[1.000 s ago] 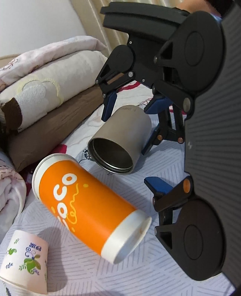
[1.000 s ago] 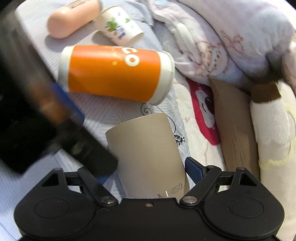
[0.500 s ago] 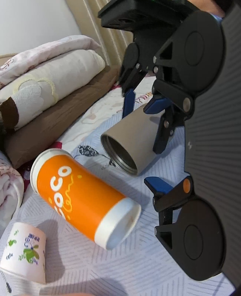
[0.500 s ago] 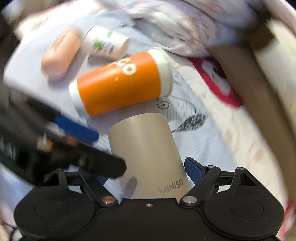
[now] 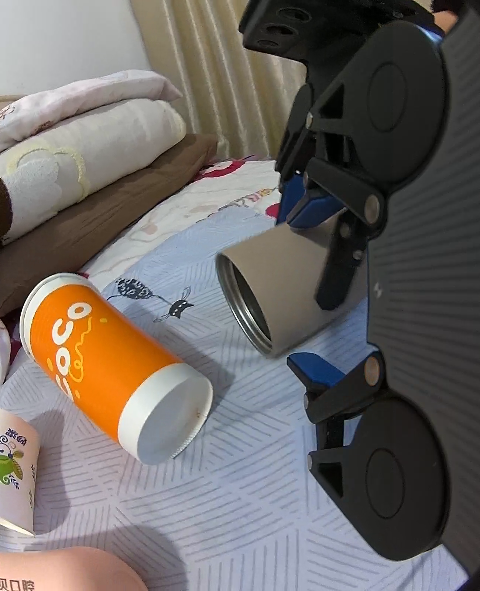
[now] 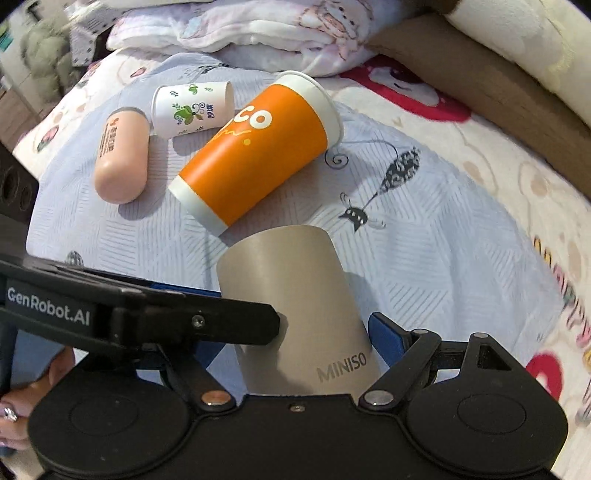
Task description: Flip cup upright
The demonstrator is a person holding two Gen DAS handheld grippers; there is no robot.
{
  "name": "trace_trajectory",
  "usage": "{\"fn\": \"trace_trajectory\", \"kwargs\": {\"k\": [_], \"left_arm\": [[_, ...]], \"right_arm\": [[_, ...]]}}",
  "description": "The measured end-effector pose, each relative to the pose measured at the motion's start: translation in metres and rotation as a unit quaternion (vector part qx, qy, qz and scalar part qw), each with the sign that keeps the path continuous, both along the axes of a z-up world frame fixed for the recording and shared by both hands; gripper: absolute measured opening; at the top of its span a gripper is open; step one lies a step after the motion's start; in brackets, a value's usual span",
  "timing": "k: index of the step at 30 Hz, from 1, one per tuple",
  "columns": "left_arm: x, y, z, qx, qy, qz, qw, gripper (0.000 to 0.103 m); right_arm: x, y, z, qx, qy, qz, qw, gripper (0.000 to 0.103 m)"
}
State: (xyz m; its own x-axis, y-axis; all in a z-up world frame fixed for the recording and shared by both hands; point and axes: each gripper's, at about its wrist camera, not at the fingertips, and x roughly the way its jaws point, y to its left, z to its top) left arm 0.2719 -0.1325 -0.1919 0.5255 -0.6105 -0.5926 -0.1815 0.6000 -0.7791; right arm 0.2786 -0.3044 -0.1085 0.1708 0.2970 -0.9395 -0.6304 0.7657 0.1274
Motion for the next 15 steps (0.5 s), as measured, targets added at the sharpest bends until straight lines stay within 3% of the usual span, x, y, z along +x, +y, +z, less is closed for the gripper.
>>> {"fn": "trace_trajectory", "kwargs": {"k": [7,15], "left_arm": [[-0.022,0.014,-0.003,-0.026,0.007,-0.011,0.9996,0.055],[-0.031,0.008,0.007,0.0,0.009,-0.034,0.9994,0.054]], "right_arm": [[-0.022,0.002,0.007,-0.005,0.018,-0.045,0.999,0.081],[-0.048,0.011,0.023,-0.013,0.0,-0.031,0.999,0.074]]}}
